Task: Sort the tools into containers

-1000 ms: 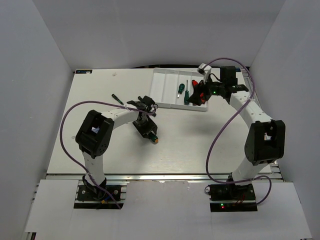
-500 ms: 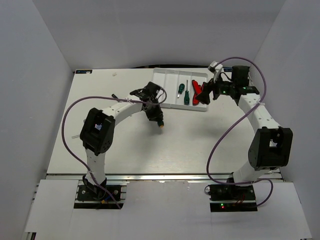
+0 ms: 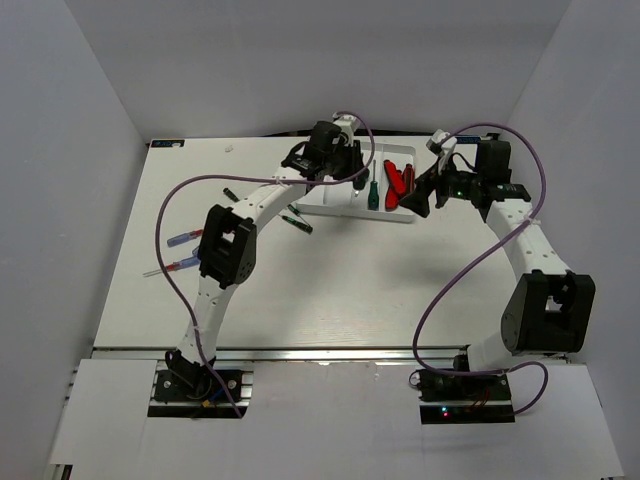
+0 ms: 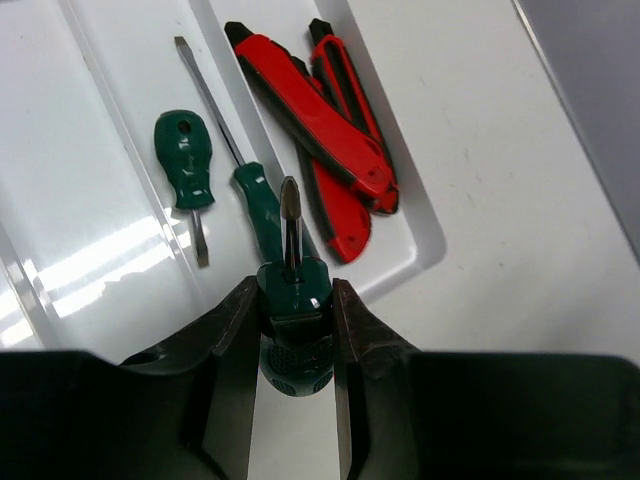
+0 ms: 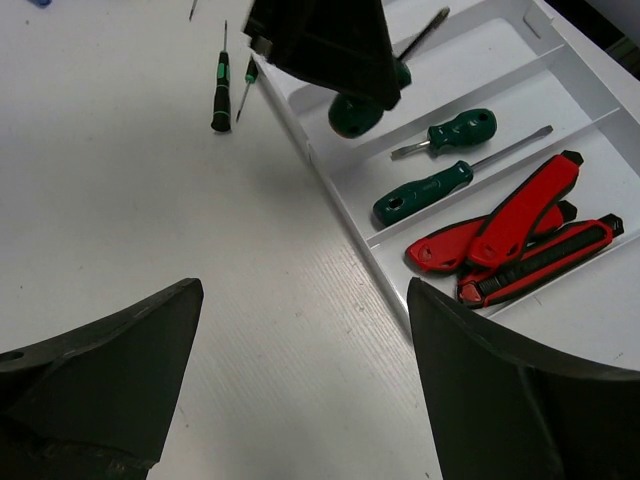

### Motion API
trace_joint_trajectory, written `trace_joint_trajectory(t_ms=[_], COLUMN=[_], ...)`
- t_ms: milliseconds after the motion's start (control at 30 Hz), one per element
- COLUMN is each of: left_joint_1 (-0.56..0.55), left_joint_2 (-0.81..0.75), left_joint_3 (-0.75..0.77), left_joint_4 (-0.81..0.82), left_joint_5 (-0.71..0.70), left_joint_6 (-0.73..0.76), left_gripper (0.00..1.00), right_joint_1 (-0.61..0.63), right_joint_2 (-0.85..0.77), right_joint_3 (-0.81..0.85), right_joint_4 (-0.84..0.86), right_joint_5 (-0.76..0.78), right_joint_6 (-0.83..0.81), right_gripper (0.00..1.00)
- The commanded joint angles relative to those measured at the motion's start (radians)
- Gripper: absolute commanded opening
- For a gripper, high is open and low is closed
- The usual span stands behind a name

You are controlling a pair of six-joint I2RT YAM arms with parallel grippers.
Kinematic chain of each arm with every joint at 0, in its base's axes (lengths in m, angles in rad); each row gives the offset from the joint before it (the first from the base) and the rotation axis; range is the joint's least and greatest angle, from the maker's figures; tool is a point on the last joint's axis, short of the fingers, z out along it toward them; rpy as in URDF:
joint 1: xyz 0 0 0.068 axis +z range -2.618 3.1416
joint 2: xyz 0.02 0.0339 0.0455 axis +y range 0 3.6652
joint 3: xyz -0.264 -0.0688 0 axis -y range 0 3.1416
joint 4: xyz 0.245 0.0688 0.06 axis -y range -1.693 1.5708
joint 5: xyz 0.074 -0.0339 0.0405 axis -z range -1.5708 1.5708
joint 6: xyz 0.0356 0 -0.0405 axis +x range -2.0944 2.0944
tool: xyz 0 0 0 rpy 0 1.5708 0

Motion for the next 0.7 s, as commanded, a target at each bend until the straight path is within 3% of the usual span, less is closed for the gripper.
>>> trace_joint_trajectory(t_ms=[0, 400, 667], left_joint_1=[-0.004, -0.014, -0.022], left_joint_2=[0.021, 0.129, 0.109], left_joint_3=[0.039, 0.086, 0.056], left_joint_4=[0.143, 0.196, 0.195], left_joint_5=[0.006, -0.032, -0.058], left_joint_6=[0.087, 0.072, 0.064], left_gripper=[0.14, 0.32, 0.55], right_joint_1=[-0.003, -0.008, -0.006], right_joint_2=[-0.041, -0.025, -0.024], right_joint_3=[-0.012, -0.028, -0.034], right_joint_4=[-0.013, -0.016, -0.034], right_joint_5=[-0.032, -0.054, -0.06], right_joint_6=[-0.031, -0.021, -0.034], right_gripper=[0.89, 0.9, 0.89])
